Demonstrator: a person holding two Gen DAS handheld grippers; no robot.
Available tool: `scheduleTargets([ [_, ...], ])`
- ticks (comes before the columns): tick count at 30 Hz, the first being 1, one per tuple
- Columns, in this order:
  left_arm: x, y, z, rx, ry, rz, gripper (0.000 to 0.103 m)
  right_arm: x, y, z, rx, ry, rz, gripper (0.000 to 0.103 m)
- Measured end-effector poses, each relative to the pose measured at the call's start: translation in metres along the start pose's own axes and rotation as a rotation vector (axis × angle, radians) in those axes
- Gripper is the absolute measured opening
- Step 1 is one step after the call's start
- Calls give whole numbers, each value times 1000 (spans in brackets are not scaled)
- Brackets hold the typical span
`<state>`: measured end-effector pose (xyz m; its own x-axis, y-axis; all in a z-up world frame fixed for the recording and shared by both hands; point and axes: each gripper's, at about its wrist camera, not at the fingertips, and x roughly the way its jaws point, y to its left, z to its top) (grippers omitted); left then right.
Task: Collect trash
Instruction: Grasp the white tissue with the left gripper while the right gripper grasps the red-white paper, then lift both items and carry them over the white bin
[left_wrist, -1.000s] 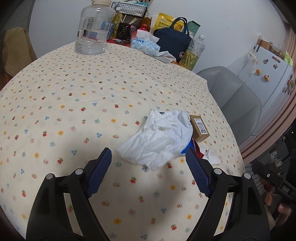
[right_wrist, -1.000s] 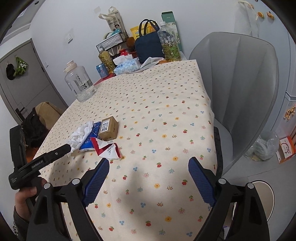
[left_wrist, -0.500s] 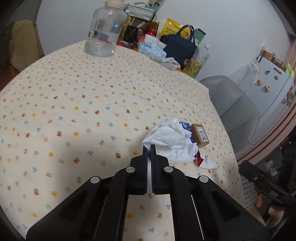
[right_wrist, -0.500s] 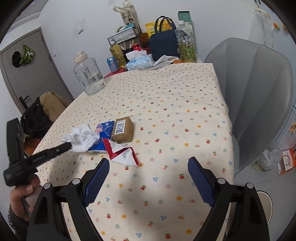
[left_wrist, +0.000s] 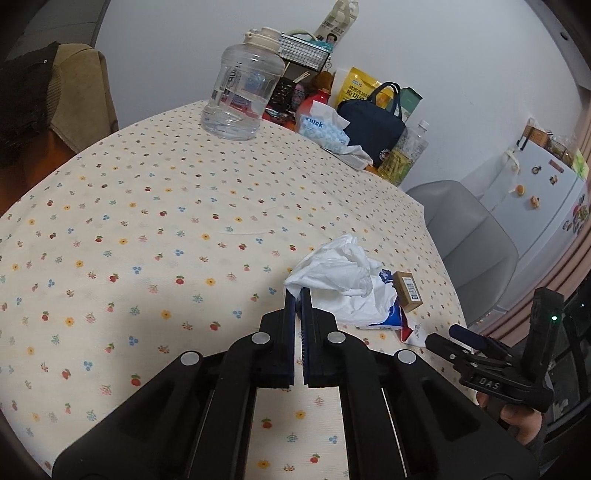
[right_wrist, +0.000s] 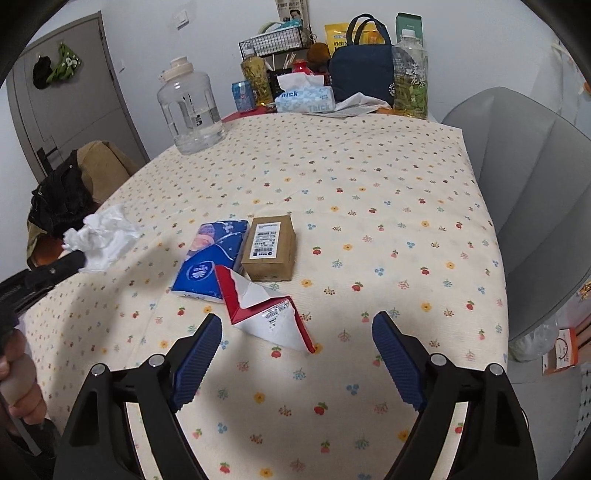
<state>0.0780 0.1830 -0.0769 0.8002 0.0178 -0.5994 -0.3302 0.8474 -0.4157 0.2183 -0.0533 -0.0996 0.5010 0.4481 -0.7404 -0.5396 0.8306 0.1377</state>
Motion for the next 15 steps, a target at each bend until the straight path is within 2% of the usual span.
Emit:
scheduleTargets([
  [4, -1, -2, 0, 7, -4, -2, 3, 12, -2, -1, 9, 25, -5, 68],
  [10, 1, -10, -2, 20, 1, -10, 3, 11, 7, -3, -43, 39, 4, 52],
  [12, 1, -12, -2, 27, 1, -13, 3, 10, 14, -7, -83, 40, -9, 43],
  [14, 0, -16, -3, 32, 1, -16, 3, 9, 20, -10, -121, 35, -11, 25],
  [15, 0, -17, -3, 33, 1, -17, 3, 8, 21, -11, -122, 38, 3, 20],
])
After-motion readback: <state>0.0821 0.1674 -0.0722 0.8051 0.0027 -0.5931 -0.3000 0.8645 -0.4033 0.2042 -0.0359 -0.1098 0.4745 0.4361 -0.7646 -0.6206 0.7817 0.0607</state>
